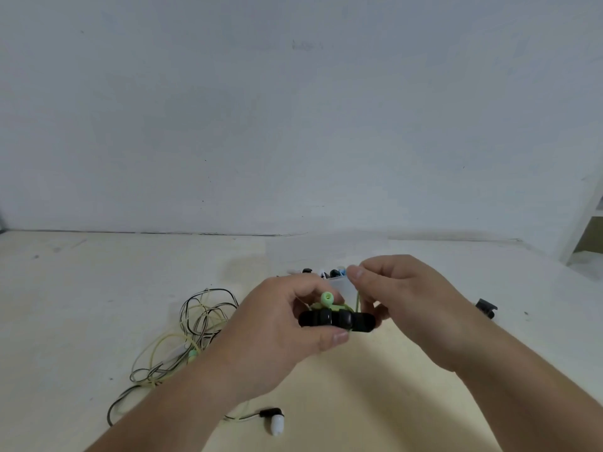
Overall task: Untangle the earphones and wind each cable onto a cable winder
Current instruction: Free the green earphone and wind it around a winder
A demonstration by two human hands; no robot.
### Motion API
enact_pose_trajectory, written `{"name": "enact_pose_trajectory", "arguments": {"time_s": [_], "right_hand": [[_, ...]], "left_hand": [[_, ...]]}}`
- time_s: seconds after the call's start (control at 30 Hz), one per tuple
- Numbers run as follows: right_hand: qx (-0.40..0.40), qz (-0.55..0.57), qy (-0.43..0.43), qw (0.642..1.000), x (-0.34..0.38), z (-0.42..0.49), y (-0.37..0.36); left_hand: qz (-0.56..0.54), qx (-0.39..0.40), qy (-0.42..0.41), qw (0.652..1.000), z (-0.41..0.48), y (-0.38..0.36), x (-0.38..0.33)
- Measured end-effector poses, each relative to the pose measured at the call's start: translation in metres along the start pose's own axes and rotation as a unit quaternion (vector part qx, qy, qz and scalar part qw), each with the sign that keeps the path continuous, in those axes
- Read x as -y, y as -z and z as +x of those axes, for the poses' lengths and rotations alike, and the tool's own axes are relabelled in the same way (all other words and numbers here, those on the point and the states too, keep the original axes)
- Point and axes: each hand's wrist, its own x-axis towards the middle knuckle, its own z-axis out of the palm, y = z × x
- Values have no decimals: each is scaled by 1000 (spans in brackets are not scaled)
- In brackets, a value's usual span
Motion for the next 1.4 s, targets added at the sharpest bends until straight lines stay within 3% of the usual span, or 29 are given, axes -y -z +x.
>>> {"name": "enact_pose_trajectory", "arguments": {"time_s": [0.2, 0.43, 0.7, 1.03, 1.2, 1.4], "right_hand": [[21, -107, 68, 992, 1, -3, -9], [11, -164, 140, 977, -2, -4, -16], [2, -214, 151, 965, 3, -6, -22], [-90, -30, 89, 991, 3, -5, -30], [-46, 71, 34, 996, 4, -5, -31], [-71, -17, 97, 993, 4, -5, -26]], "left_hand": [[48, -7, 2, 999, -2, -3, 0], [24, -138, 19, 990, 0, -14, 5], [51, -207, 7, 977, -1, -15, 6], [60, -263, -30, 962, -1, -17, -1], [17, -252, -49, 966, -2, -16, -3], [-107, -187, -18, 976, -4, -12, -12]]}}
